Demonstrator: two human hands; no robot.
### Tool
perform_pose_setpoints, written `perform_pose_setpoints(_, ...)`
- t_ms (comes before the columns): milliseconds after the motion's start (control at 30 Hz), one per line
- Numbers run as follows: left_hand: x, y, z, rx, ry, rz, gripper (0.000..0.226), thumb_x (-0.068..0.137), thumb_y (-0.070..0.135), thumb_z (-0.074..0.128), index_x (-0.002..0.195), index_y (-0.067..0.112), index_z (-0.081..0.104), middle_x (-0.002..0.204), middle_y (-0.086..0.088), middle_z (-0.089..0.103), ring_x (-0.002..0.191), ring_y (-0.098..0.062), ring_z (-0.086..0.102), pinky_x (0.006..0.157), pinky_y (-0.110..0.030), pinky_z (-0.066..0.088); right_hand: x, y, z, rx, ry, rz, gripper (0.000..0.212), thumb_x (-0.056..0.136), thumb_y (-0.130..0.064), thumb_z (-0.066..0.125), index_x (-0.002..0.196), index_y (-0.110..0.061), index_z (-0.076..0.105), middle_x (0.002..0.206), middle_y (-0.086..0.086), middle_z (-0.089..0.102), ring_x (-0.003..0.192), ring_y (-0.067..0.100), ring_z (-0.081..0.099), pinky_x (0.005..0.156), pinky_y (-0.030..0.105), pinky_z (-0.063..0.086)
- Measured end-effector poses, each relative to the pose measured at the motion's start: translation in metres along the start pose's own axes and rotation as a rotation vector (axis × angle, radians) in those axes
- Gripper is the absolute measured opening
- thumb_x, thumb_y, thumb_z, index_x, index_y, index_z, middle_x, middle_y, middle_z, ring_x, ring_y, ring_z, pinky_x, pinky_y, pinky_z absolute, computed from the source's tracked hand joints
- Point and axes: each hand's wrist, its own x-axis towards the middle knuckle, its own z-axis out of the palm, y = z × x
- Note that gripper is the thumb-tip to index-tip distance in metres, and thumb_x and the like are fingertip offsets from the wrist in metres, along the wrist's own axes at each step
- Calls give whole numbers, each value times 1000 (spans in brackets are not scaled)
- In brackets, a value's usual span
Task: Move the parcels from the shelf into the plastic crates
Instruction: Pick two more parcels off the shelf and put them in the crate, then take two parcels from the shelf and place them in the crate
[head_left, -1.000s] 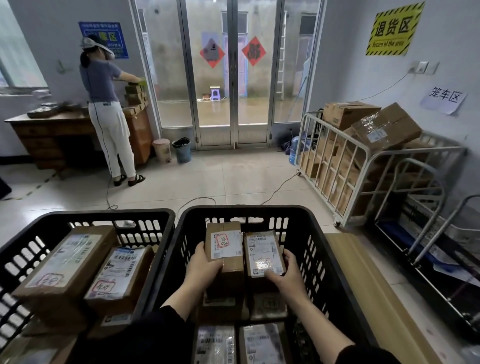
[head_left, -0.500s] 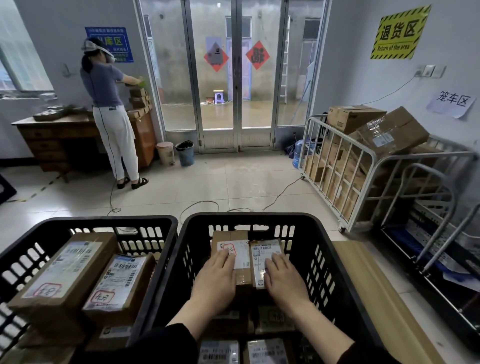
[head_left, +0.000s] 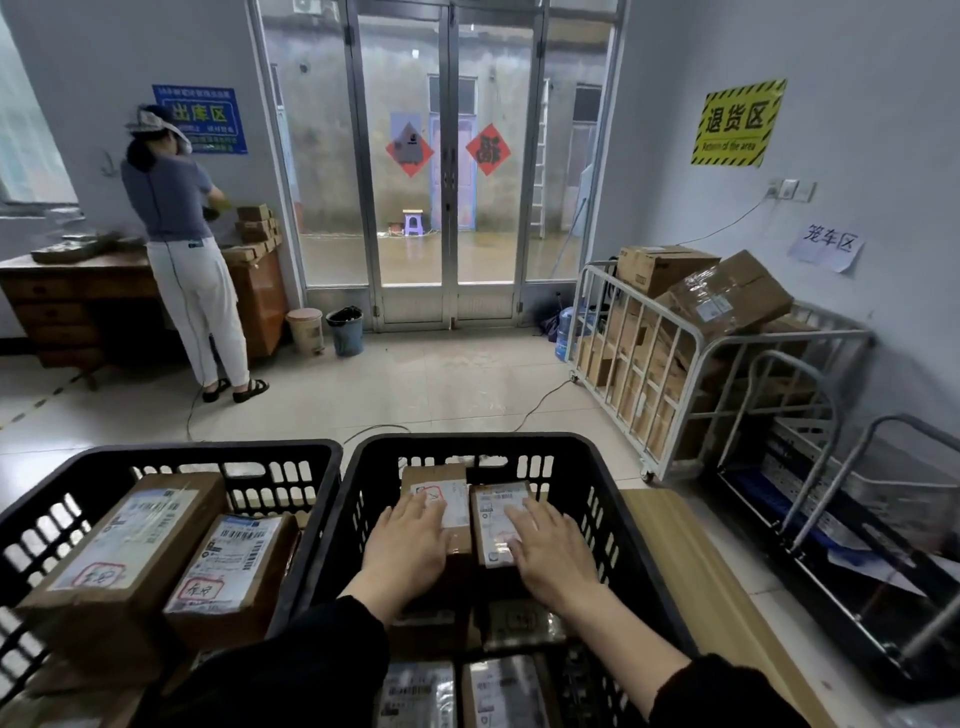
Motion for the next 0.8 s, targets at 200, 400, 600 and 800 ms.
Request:
perform_pose_setpoints(200, -50, 20, -22, 2, 32, 129, 48, 96, 39, 34, 140, 21, 32, 154, -4, 23, 145, -20, 13, 118, -37, 13, -62, -14, -41, -34, 27, 47, 51, 97, -42, 31, 145, -26, 24, 152, -2, 27, 140, 17, 23, 115, 37, 17)
perform_pose_setpoints(400, -121, 30, -45, -30, 62, 260, 48, 94, 41, 39, 138, 21, 36, 148, -1, 34, 141, -19, 22, 117, -36, 17, -144, -38, -73, -17, 68, 138, 51, 96, -42, 37, 142, -22, 30, 147, 2, 35, 135, 20, 32, 110, 35, 25)
perform_pose_setpoints(600, -205, 44, -60, -51, 89, 394, 46, 95, 38, 42, 136, 17, 40, 142, -5, 41, 135, -22, 32, 113, -36, 27, -245, -72, -97, 12, 150, 249, 53, 96, -41, 39, 142, -16, 31, 146, 5, 37, 132, 23, 36, 106, 35, 32)
perform_pose_setpoints(800, -275, 81, -64, -90, 123, 579, 43, 95, 36, 42, 133, 15, 45, 134, -7, 48, 130, -22, 37, 108, -32, 30, -351, -95, -123, -56, 227, 389, 53, 94, -43, 41, 138, -15, 36, 140, 6, 42, 124, 27, 43, 100, 39, 40)
